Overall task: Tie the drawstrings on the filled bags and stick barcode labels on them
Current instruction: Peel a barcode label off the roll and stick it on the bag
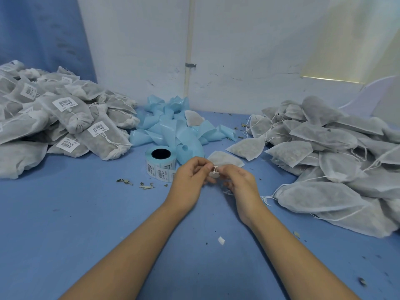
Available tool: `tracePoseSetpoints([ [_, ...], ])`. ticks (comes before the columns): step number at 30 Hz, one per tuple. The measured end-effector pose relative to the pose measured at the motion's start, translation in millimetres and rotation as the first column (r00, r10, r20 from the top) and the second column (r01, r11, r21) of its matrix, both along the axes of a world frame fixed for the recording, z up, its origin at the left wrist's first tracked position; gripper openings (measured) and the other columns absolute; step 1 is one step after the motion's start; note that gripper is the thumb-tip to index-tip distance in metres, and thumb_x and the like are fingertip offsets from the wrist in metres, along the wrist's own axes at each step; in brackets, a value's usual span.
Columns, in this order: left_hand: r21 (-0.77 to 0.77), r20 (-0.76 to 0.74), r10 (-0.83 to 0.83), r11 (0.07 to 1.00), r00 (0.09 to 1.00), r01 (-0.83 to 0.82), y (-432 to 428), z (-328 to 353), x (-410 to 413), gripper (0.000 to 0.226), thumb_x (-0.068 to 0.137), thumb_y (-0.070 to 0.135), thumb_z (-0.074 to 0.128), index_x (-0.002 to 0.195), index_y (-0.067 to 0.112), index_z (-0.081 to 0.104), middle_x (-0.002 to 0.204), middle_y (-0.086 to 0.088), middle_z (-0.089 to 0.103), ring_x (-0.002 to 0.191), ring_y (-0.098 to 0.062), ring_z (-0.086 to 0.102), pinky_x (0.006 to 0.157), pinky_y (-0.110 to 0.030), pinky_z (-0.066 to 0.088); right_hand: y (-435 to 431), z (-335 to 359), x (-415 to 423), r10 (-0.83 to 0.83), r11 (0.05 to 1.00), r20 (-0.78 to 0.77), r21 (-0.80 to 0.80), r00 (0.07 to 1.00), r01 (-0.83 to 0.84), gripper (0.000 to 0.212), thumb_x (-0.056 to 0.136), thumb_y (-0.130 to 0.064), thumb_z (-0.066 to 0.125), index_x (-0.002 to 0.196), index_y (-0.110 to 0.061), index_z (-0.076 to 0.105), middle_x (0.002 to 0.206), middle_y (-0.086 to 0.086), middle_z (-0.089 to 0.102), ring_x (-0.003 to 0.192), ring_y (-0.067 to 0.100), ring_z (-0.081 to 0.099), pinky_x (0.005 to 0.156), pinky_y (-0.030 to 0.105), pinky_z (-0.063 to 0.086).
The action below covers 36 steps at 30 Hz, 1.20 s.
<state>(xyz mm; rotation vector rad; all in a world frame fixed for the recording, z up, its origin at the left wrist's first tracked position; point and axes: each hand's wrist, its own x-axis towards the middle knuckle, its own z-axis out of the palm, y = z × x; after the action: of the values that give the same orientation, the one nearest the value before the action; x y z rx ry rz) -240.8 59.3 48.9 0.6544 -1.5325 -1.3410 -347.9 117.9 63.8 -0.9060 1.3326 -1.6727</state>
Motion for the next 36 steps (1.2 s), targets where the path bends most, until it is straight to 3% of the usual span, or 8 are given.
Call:
tracePoseSetpoints([
  [5,-0.018,0.056,0.018,1.0,0.998,-0.017,-1.0,-0.3,1.7,0.011,0.091,0.01,0.061,0.082,0.014,0.066,0.07,0.008,0.067,0.056,-0.009,0.059,0.061,-0.014,0.046,-2.7,1.2,-10.2,0.003,1.0,0.206,0.007,0.979,-0.004,0.016,0.089,-0.01,0.054,0.074,-0.013,0.061,0.073,0.0,0.06,0.067,0.009,0.054,0.063,0.021,0.039],
  [12,-0.014,0.096,0.018,1.0,0.995,-0.017,0.8,1.0,1.0,0.013,0.091,0.011,0.061,0.08,0.018,0.065,0.07,0.006,0.067,0.053,-0.004,0.053,0.061,-0.016,0.047,-4.1,0.5,-14.2,0.049,0.998,0.462,-0.047,0.886,-0.031,0.014,0.088,-0.008,0.052,0.075,-0.011,0.056,0.064,-0.002,0.057,0.058,0.009,0.053,0.052,0.017,0.044],
  [26,-0.025,0.233,0.088,0.996,0.969,-0.084,1.6,2.4,-1.0,0.013,0.092,0.014,0.059,0.081,0.018,0.062,0.076,0.003,0.064,0.053,-0.002,0.049,0.056,-0.013,0.044,-6.3,-3.3,-20.9,0.024,0.998,0.616,-0.062,0.787,0.018,0.009,0.087,-0.009,0.055,0.078,-0.009,0.057,0.066,0.001,0.054,0.059,0.011,0.049,0.06,0.019,0.041],
  [29,-0.108,0.27,0.11,0.991,0.957,-0.084,3.4,3.2,0.7,0.011,0.089,0.012,0.062,0.088,0.022,0.065,0.081,0.008,0.061,0.055,0.0,0.045,0.057,-0.009,0.039,-4.9,-1.6,-21.2,0.061,0.996,0.607,-0.084,0.792,-0.013,0.004,0.079,-0.014,0.059,0.077,-0.012,0.057,0.068,-0.001,0.054,0.061,0.01,0.05,0.063,0.02,0.039],
  [33,-0.314,0.337,0.161,0.948,0.928,-0.051,5.1,1.6,2.4,0.044,0.081,-0.002,0.062,0.12,0.017,0.06,0.113,0.009,0.053,0.067,-0.003,0.044,0.07,-0.006,0.038,-0.9,2.5,-23.8,0.182,0.981,0.645,-0.167,0.742,-0.095,0.009,0.071,-0.022,0.06,0.072,-0.013,0.058,0.075,-0.001,0.054,0.064,0.011,0.051,0.068,0.022,0.039],
  [36,-0.481,0.489,0.308,0.876,0.816,-0.043,5.8,-2.8,-1.0,0.038,0.083,0.002,0.061,0.119,0.015,0.061,0.12,0.006,0.053,0.084,-0.011,0.048,0.081,-0.023,0.044,1.0,5.1,-21.4,0.275,0.96,0.637,-0.223,0.72,-0.169,0.015,0.061,-0.023,0.074,0.065,-0.013,0.063,0.078,0.0,0.056,0.064,0.011,0.053,0.068,0.023,0.042],
])
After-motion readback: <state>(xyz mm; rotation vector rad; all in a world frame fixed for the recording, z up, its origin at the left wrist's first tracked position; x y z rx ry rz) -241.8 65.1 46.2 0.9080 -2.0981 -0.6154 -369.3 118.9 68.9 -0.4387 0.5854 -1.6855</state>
